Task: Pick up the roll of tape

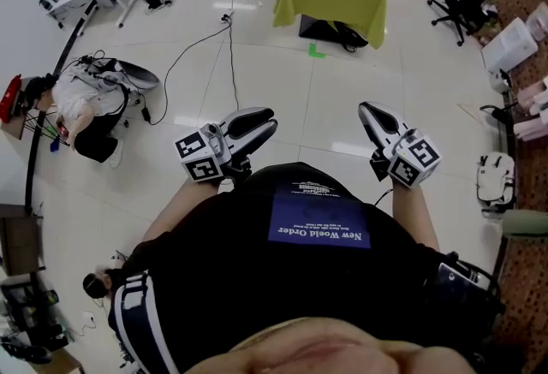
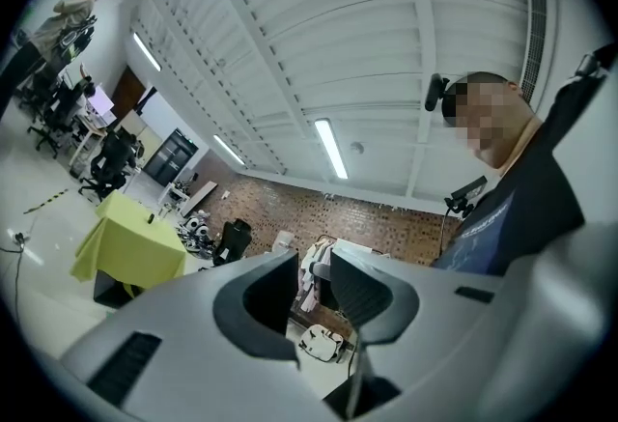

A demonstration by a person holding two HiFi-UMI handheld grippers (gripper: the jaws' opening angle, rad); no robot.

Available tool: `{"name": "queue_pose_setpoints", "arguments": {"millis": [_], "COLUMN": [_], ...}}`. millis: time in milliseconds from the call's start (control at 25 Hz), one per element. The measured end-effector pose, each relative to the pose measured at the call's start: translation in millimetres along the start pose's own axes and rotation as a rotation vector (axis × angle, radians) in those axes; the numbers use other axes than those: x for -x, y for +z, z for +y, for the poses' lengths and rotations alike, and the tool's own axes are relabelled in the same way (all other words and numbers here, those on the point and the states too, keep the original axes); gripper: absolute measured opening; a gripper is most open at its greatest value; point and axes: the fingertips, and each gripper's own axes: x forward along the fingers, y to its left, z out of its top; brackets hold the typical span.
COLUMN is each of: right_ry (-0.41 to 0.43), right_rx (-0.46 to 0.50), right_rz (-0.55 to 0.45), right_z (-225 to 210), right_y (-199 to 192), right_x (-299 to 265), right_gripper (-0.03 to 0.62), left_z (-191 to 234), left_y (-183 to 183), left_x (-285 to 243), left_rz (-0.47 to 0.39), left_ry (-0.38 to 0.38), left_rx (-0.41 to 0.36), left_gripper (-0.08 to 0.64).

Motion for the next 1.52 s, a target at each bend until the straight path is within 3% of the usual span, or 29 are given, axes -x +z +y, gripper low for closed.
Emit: {"name": "queue_pose_setpoints", "arguments": {"millis": [200,440,720,1080,1520], "right_ry": [-0.006,-0.034,-0.102,-0.202,-0.132], "right_rx": [-0.026,-0.027,0.016,-0.046,-0.071], "right_rz": [-0.002,0.004,-0.005,-0.057,-0.022], "right_z": [-48.1,-85.2,-145.2,-211.8,-307.5], "right_y": [-3.2,5.3,34.0,61.3,69.0], "right_x": [1.9,-35.4,-111.6,-224.5,-300.4], "right_gripper": [-0.014,-0.014,-0.014,-0.014,-0.014], "left_z": [25.0,79.5,178.4,312.2,414.1], "left_y": [-3.9,11.1,56.8,125.2,142.4], "left_x": [-39.6,-57.8,-87.5,-103.6,-146.6], "left_rz": [0.036,0.040,0.042,0.112,0.102], "left_ry": [0.003,-0.027,-0.136,-0.234,-0.164], "left_rx": [0.000,0.015,0.014,0.002,0.047], "left_gripper": [0.109,0.109,0.109,0.109,0.109]}}
